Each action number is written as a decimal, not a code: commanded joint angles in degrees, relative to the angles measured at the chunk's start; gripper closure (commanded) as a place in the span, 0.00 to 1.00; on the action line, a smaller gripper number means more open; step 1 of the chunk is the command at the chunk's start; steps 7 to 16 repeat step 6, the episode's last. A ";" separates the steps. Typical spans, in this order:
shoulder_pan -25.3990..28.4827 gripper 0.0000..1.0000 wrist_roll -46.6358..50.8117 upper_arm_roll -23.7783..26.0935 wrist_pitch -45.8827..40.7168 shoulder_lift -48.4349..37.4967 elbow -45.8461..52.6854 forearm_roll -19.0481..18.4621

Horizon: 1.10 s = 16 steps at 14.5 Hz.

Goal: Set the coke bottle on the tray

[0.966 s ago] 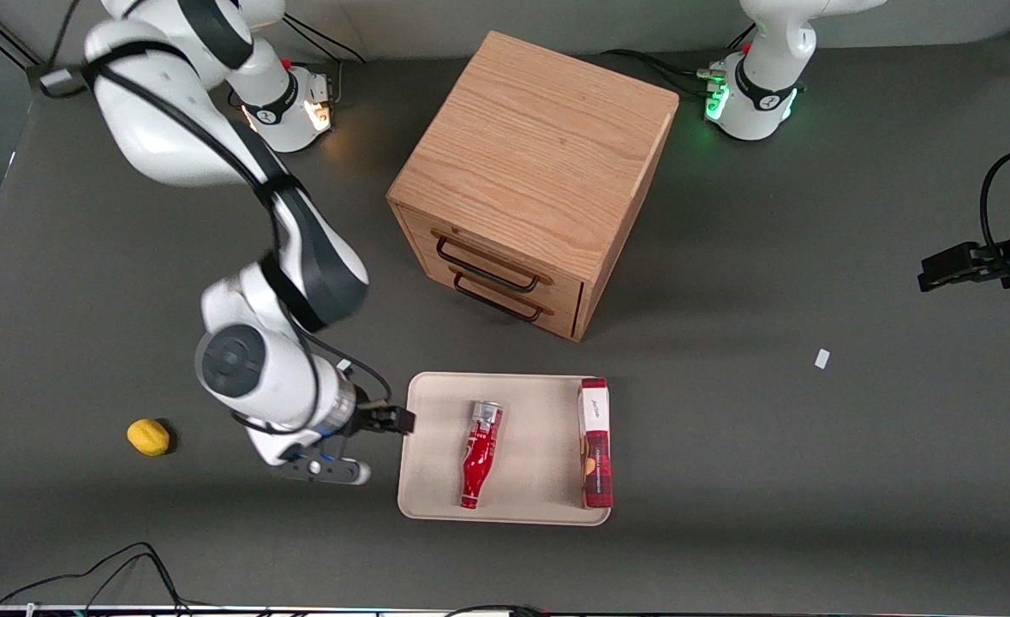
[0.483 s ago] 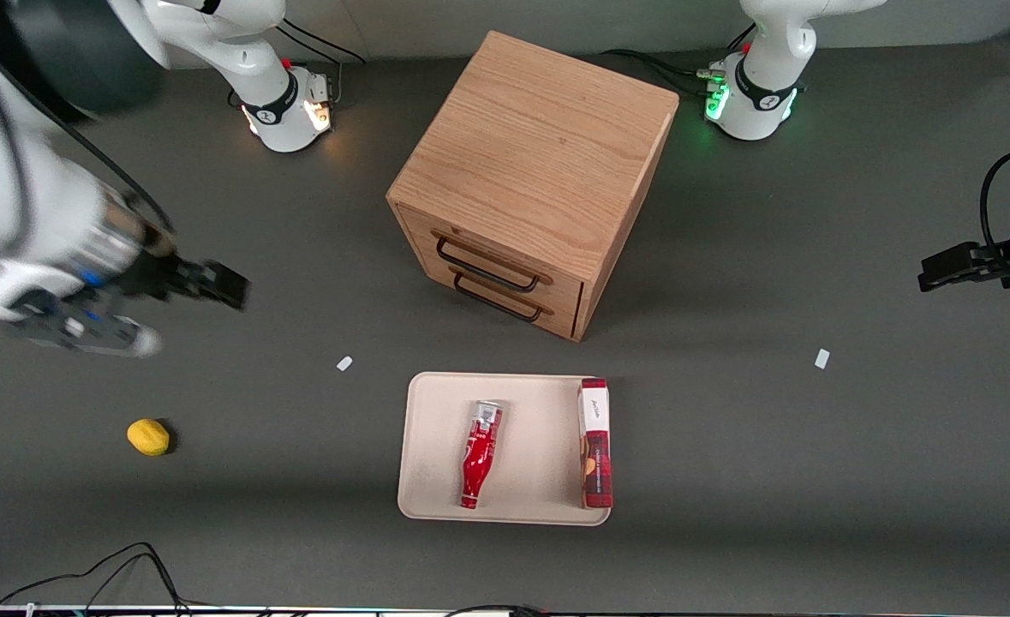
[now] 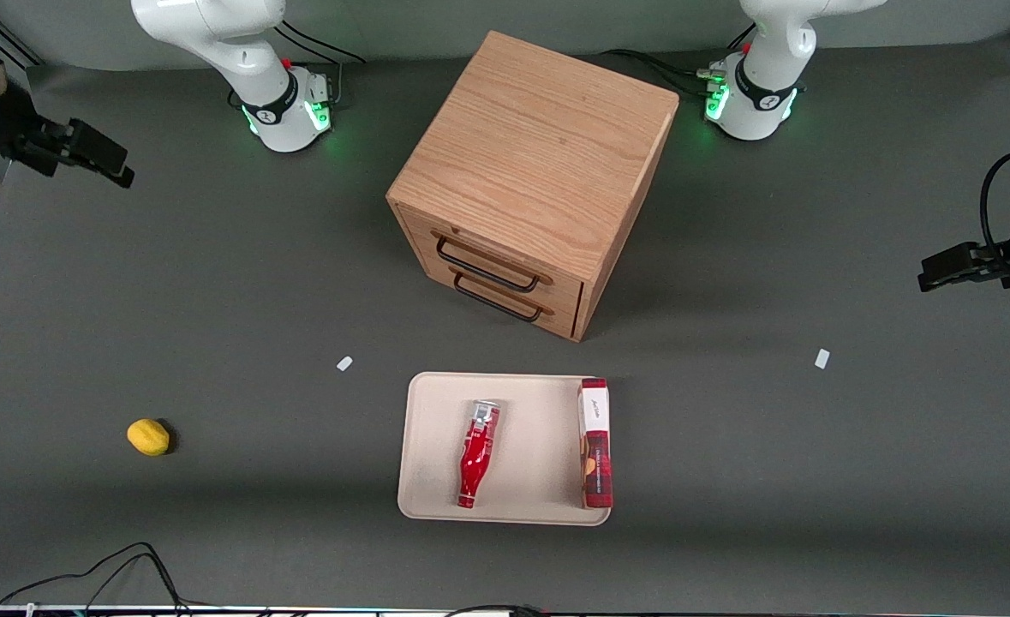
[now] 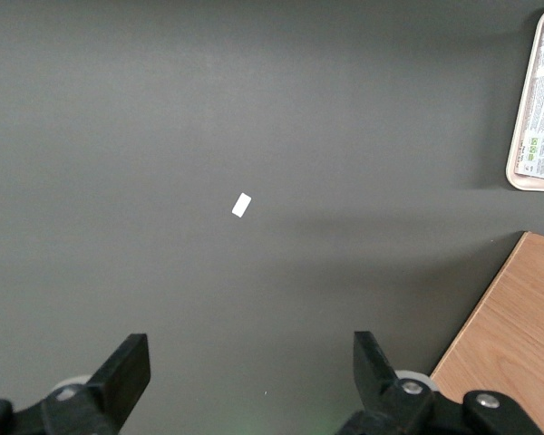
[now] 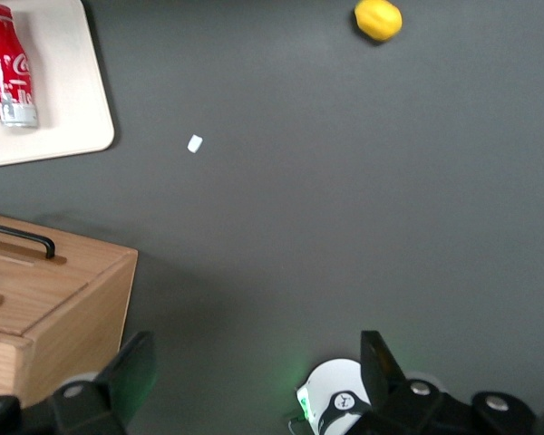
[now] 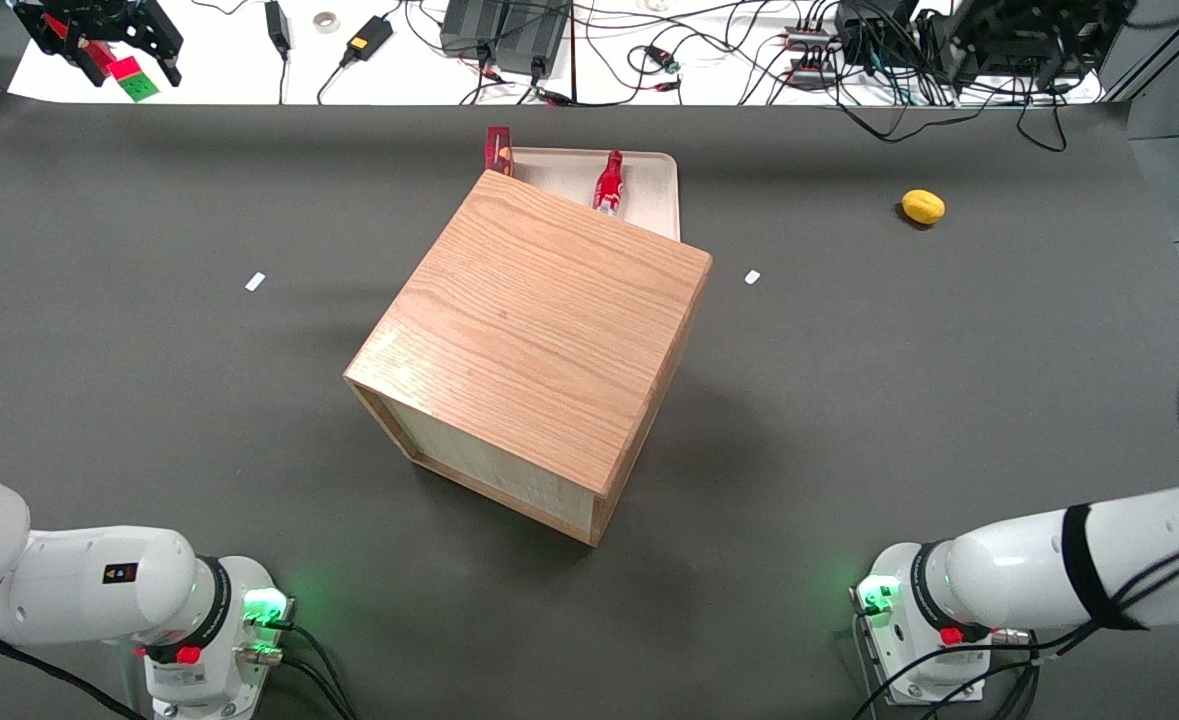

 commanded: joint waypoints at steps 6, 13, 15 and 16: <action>0.78 0.00 -2.81 -0.70 3.49 -4.18 -7.27 1.48; 0.78 0.00 -2.81 -0.70 3.49 -4.18 -7.27 1.48; 0.78 0.00 -2.81 -0.70 3.49 -4.18 -7.27 1.48; 0.78 0.00 -2.81 -0.70 3.49 -4.18 -7.27 1.48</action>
